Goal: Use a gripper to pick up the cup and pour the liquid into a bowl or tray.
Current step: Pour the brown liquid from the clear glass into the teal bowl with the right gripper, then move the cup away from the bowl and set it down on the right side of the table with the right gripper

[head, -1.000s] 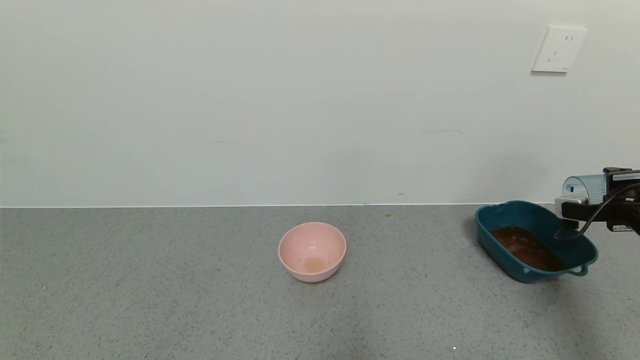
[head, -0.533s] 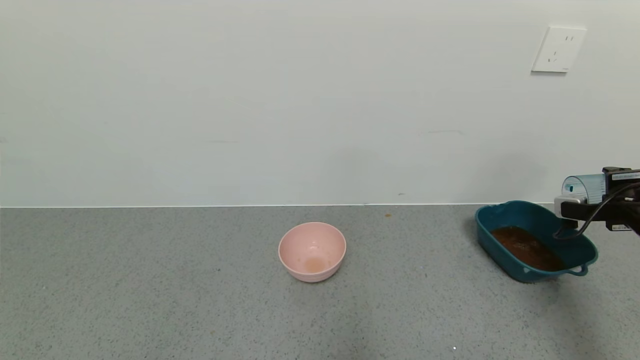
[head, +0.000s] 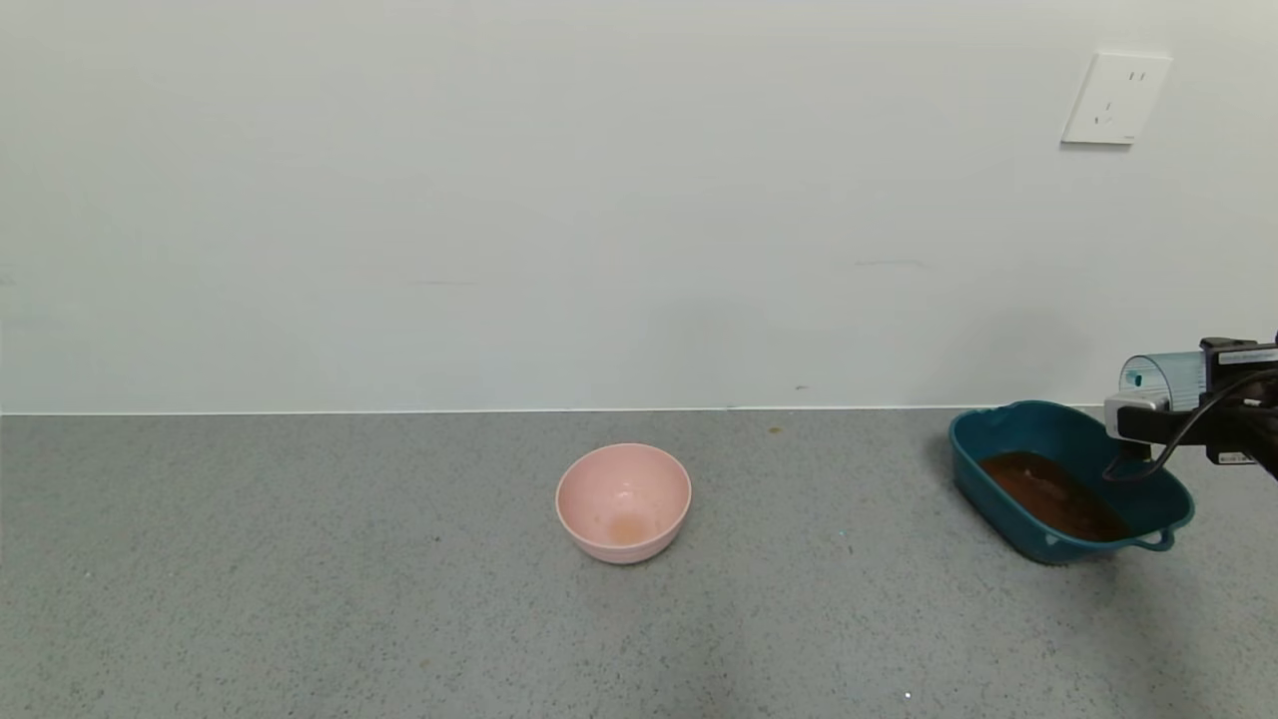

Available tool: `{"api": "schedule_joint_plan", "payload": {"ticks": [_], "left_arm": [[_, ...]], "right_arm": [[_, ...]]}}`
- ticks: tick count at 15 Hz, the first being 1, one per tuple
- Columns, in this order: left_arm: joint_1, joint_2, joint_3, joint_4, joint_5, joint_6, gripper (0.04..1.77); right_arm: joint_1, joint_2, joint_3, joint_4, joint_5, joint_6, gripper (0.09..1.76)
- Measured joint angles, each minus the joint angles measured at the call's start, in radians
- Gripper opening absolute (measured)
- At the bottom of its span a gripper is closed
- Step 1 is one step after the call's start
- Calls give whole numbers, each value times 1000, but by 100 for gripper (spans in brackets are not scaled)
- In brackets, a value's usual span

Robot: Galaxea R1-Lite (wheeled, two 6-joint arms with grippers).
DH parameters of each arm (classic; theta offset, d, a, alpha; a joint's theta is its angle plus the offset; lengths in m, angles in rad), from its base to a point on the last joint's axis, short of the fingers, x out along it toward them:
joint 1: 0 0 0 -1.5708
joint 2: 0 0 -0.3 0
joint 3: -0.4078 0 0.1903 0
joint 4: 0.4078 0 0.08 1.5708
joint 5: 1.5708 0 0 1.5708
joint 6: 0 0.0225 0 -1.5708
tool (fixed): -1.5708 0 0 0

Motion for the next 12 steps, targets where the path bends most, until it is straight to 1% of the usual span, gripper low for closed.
{"api": "schedule_joint_plan", "payload": {"ticks": [2,4,8,12], "left_arm": [[0,0,0,0,0,0,172],[0,0,0,0,0,0,172],[0,0,0,0,-1,0,172],[0,0,0,0,0,0,172]], "right_arm": [[0,0,6,0,2,6,136],[0,-1,24,4,3,60,136],[3,-11,84,6,6,273,136],[4,-25,126,-10,15,525,136]]}}
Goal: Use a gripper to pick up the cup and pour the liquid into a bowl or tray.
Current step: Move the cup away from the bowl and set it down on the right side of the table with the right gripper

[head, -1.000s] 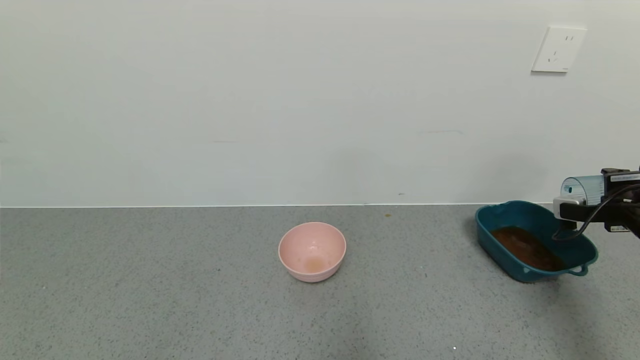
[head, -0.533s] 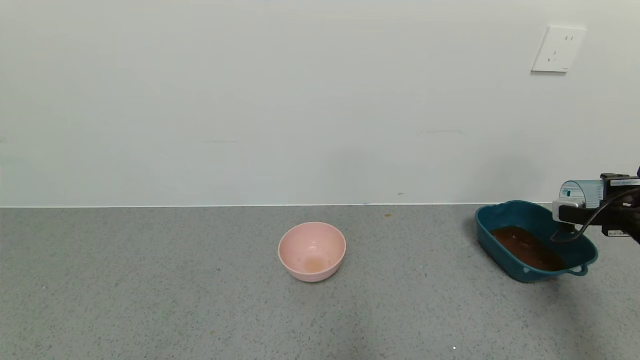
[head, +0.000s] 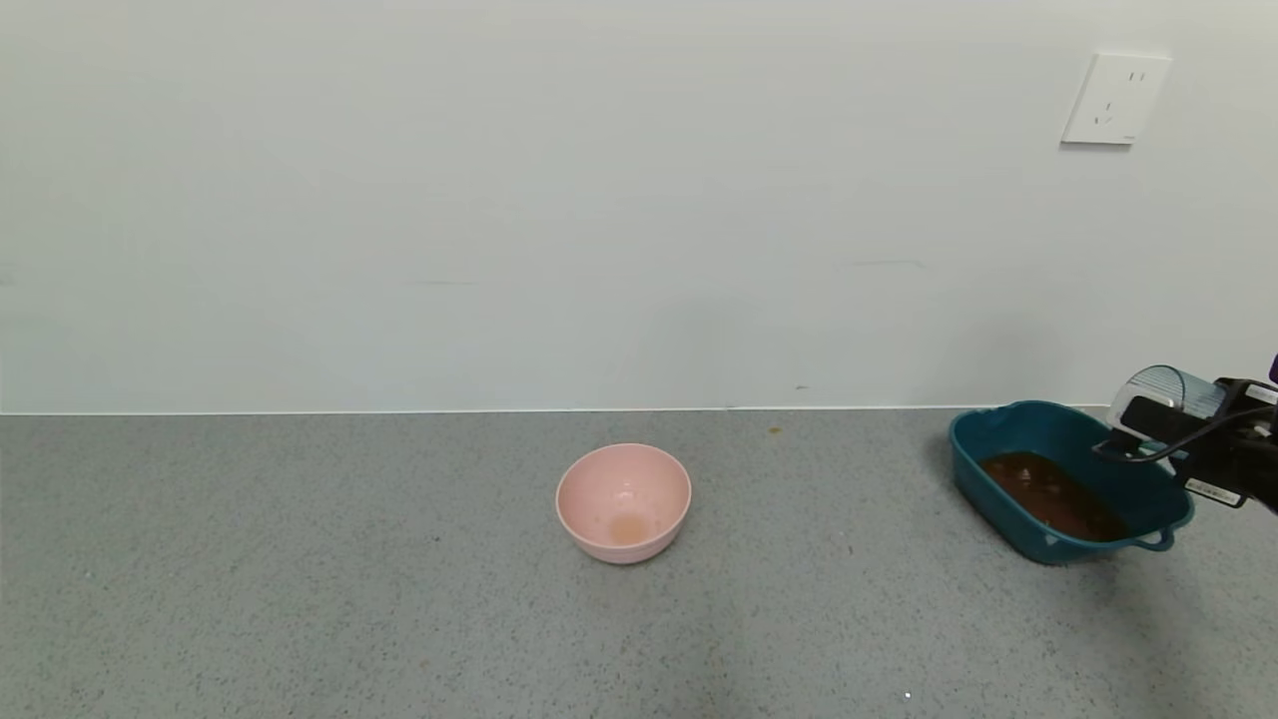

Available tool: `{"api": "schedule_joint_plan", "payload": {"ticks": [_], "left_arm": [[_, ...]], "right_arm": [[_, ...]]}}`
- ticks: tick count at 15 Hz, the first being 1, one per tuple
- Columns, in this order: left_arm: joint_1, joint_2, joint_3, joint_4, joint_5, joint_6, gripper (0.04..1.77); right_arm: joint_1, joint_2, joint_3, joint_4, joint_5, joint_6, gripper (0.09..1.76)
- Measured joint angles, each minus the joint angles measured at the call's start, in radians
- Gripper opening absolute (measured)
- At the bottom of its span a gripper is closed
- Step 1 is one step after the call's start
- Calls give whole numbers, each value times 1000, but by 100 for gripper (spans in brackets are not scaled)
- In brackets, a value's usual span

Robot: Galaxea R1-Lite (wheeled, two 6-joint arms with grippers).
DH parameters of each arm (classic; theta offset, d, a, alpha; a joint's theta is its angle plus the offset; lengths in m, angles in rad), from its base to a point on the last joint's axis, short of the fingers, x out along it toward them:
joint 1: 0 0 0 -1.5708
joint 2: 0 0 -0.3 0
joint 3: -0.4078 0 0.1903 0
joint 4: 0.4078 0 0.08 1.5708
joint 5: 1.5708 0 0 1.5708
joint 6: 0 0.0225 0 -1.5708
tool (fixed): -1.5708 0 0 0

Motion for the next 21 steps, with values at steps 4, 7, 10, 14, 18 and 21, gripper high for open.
{"api": "schedule_joint_plan", "payload": {"ticks": [4,7,10,14,18,21], "left_arm": [[0,0,0,0,0,0,172],[0,0,0,0,0,0,172],[0,0,0,0,0,0,172],[0,0,0,0,0,0,172],[0,0,0,0,0,0,172],[0,0,0,0,0,0,172]], "right_arm": [[0,-28,42,4,8,239,136],[0,-47,77,7,30,385,136],[20,-68,110,15,34,557,136],[110,-112,128,21,30,800,136],[251,-170,150,22,-7,994,136],[392,-189,153,21,-64,1124,136]]}}
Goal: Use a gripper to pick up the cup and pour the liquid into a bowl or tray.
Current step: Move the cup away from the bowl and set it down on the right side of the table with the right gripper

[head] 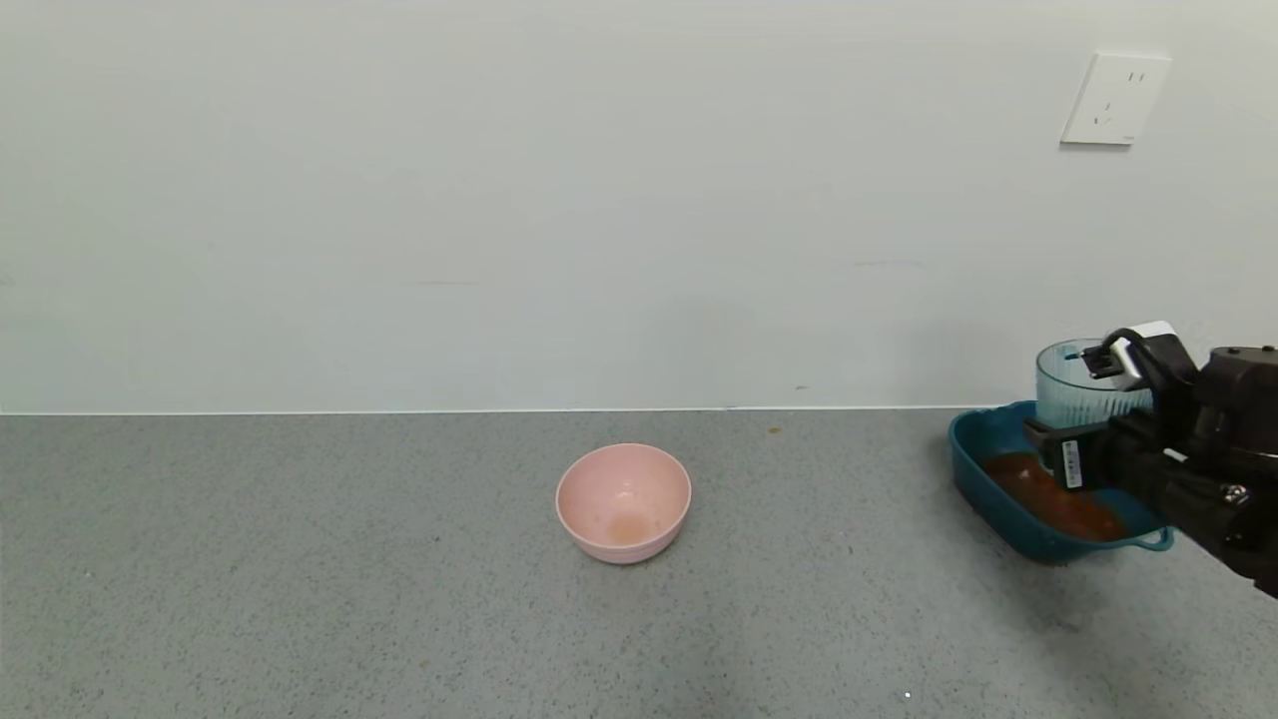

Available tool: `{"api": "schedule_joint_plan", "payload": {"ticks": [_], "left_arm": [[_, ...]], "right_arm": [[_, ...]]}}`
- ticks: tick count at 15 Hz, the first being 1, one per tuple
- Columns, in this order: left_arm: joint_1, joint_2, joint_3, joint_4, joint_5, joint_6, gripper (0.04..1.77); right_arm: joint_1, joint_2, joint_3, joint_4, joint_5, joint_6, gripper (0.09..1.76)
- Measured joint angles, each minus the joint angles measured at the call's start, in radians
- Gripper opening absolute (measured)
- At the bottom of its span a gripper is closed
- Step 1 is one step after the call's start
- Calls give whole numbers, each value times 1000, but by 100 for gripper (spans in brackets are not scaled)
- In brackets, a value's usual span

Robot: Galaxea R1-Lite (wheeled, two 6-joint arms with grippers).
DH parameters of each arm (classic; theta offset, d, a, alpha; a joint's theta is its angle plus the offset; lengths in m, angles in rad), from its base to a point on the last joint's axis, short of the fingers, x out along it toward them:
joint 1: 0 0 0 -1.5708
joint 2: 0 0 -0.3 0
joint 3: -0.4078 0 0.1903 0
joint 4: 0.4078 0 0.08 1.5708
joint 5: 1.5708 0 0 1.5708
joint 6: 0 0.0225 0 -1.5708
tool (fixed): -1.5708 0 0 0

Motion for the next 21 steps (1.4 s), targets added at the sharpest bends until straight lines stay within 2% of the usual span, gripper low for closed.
{"api": "schedule_joint_plan", "payload": {"ticks": [5,9,21], "left_arm": [[0,0,0,0,0,0,172],[0,0,0,0,0,0,172],[0,0,0,0,0,0,172]], "right_arm": [[244,82,-33,-44,-98,213,136],[354,232,-104,-172,-163,242,136],[392,618,-350,-294,-224,261,136]]}}
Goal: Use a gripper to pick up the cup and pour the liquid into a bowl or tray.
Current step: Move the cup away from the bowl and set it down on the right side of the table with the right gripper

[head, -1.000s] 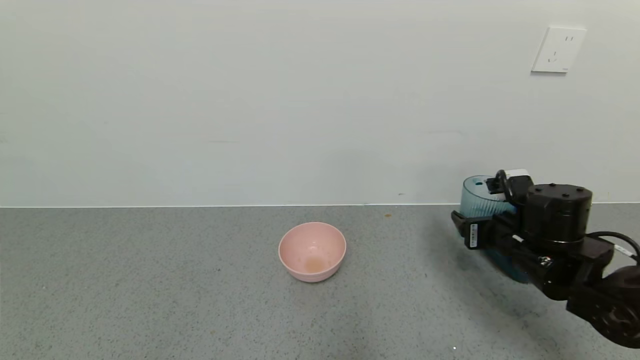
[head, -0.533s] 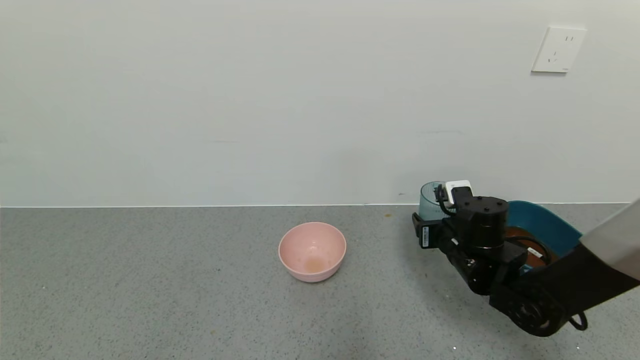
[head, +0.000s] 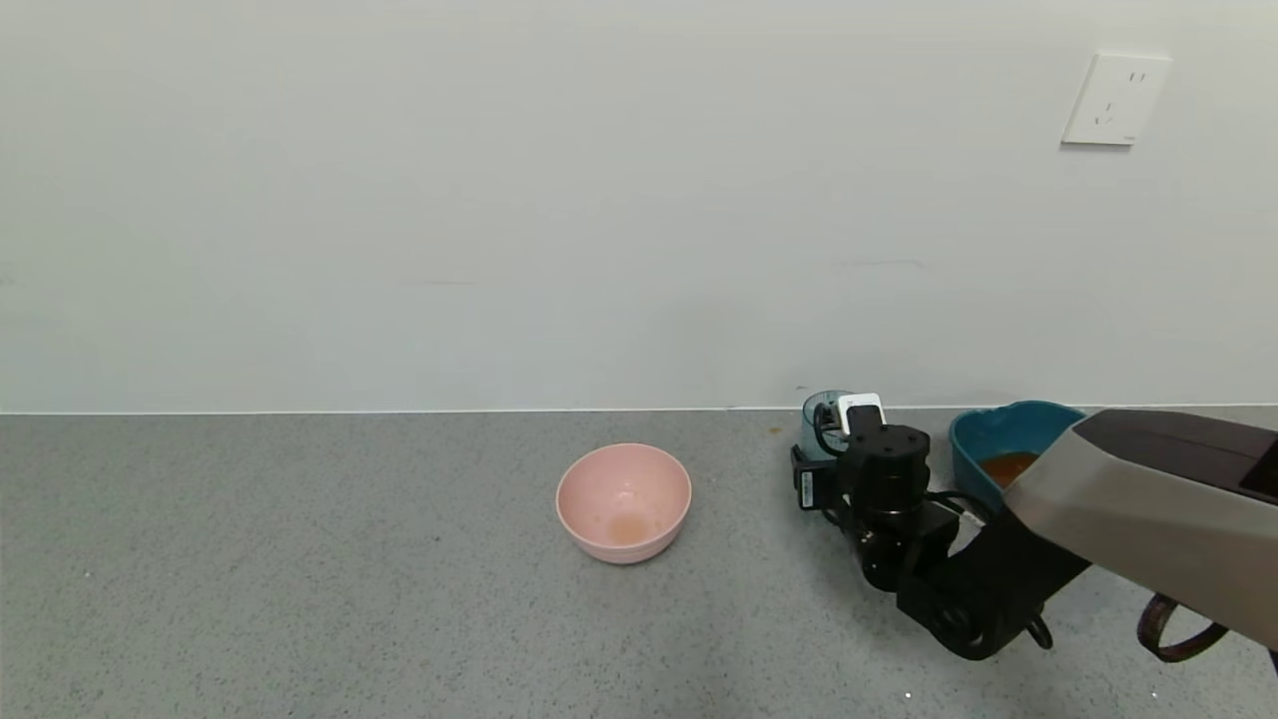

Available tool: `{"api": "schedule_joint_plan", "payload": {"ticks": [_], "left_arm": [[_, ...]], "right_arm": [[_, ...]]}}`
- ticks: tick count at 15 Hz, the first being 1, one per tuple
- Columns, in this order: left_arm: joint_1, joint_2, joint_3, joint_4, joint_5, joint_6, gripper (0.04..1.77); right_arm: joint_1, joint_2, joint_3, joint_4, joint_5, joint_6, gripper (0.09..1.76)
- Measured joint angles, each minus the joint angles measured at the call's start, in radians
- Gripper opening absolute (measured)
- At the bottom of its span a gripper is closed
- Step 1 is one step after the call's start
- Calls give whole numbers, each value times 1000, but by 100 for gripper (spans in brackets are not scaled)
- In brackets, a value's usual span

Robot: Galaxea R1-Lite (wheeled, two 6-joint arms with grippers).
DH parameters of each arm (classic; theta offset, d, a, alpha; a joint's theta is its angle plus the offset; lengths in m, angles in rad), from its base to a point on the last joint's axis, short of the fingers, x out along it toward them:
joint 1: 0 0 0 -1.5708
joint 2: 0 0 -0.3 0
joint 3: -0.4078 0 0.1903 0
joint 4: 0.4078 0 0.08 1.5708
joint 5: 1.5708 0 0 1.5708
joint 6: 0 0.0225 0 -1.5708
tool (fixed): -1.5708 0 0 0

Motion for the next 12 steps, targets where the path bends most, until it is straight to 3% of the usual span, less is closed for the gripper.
{"api": "schedule_joint_plan", "payload": {"ticks": [12], "left_arm": [[0,0,0,0,0,0,172]], "right_arm": [[1,117,-83,-3,1,6,137]]}}
